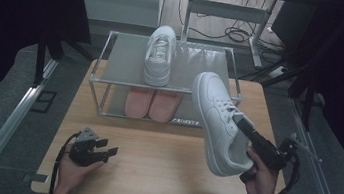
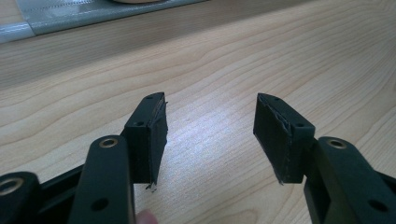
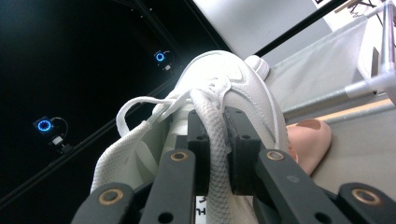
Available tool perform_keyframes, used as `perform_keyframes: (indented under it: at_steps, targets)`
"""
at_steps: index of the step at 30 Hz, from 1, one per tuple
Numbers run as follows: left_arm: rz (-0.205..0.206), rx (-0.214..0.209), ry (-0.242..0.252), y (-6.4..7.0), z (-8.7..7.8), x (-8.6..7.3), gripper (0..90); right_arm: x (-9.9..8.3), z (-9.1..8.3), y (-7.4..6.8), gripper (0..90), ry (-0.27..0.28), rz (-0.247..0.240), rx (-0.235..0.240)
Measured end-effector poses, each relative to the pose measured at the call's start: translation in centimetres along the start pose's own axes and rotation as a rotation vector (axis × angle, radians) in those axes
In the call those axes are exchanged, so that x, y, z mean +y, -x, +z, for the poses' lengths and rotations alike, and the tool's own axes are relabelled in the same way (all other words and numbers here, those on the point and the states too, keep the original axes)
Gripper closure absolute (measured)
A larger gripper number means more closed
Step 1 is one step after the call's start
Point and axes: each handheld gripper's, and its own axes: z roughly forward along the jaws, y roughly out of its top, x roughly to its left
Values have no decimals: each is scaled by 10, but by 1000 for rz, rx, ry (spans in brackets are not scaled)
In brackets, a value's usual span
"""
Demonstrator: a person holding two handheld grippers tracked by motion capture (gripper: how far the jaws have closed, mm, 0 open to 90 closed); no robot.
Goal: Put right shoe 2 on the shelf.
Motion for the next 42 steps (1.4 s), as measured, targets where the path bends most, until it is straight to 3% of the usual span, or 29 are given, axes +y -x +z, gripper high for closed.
perform_keyframes:
  at_steps: [17,42]
  targets:
    - [-4,3,5,-1,-1,0,451,19,37,-6,813,23,3,-2]
    - [-7,0,7,-3,-1,-1,451,48,88,-12,813,32,-27,-83]
